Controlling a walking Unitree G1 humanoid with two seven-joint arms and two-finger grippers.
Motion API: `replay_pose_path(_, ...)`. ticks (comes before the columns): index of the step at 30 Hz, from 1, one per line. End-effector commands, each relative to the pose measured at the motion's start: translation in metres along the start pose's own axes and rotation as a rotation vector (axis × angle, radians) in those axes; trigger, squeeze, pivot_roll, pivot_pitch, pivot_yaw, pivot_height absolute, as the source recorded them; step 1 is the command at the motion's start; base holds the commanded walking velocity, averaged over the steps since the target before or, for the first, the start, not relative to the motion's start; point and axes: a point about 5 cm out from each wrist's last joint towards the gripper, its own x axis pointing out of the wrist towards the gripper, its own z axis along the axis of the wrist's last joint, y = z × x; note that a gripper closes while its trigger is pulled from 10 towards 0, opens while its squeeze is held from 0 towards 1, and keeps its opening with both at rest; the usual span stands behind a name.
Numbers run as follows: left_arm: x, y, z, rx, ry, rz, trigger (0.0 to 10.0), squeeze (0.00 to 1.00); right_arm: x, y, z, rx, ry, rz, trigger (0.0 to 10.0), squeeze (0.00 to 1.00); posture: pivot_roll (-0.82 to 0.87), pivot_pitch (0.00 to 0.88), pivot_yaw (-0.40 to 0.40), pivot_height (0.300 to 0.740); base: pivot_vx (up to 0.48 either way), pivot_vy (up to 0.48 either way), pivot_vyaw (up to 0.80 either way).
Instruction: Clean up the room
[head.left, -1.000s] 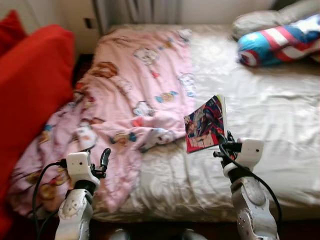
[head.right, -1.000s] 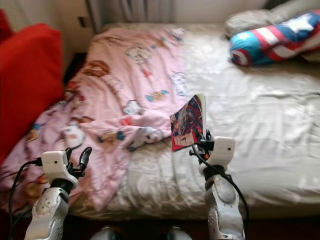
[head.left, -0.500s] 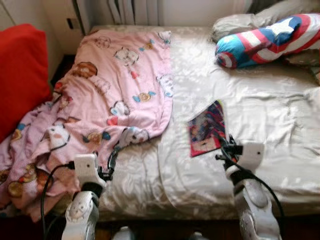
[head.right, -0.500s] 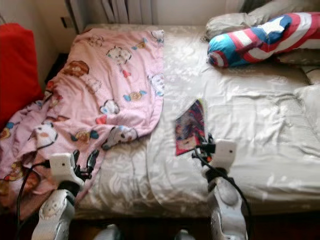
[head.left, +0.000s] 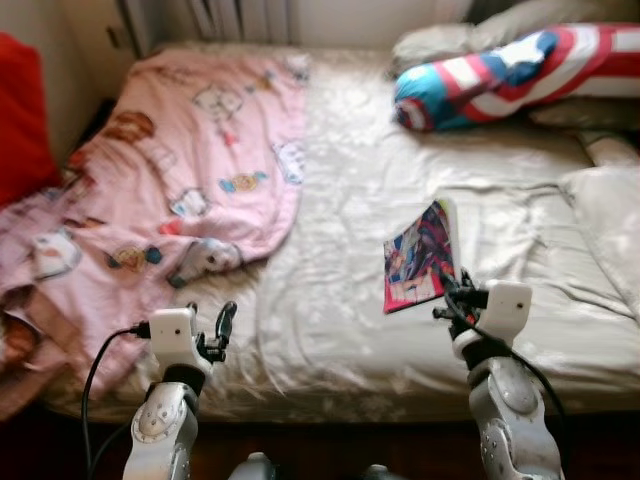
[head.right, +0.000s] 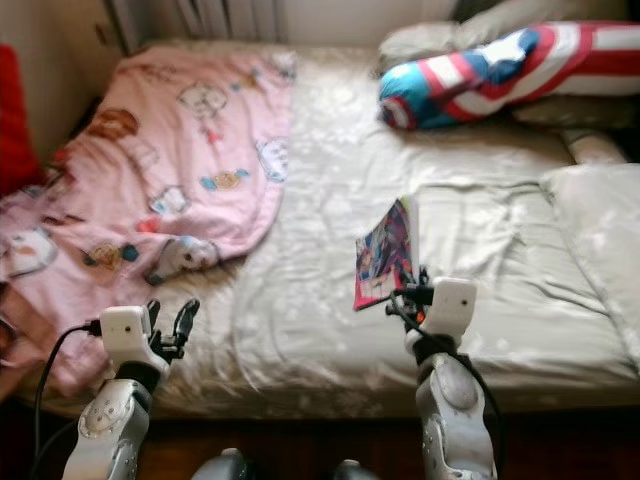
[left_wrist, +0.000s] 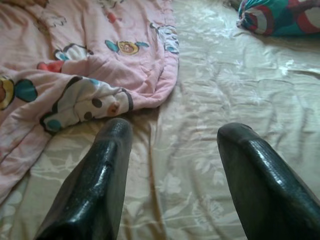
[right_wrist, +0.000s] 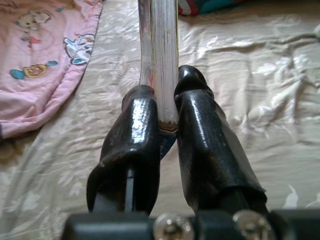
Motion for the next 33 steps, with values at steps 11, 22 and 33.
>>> replay_pose_path(11, -0.0010, -0.0018, -0.0007, 0.009, 0.007, -0.001, 10.0, 0.00, 0.0009, 0.0013, 0.0085, -0.018, -0.041, 0.021, 10.0, 0.00, 0.05, 0.210, -0.060, 0.714, 0.000, -0.360, 0.00)
replay_pose_path(22, -0.0009, -0.0038, -0.0015, 0.004, 0.008, -0.003, 10.0, 0.00, 0.0012, 0.0063, 0.0103, -0.052, -0.050, 0.066, 10.0, 0.00, 0.05, 0.210, -0.063, 0.714, 0.000, -0.360, 0.36)
replay_pose_path(33, -0.0008, -0.0042, 0.0015, -0.009, -0.013, -0.013, 10.0, 0.00, 0.0022, 0.0043, 0.0090, -0.044, -0.046, 0.052, 10.0, 0.00, 0.05, 0.205, -0.061, 0.714, 0.000, -0.063, 0.00)
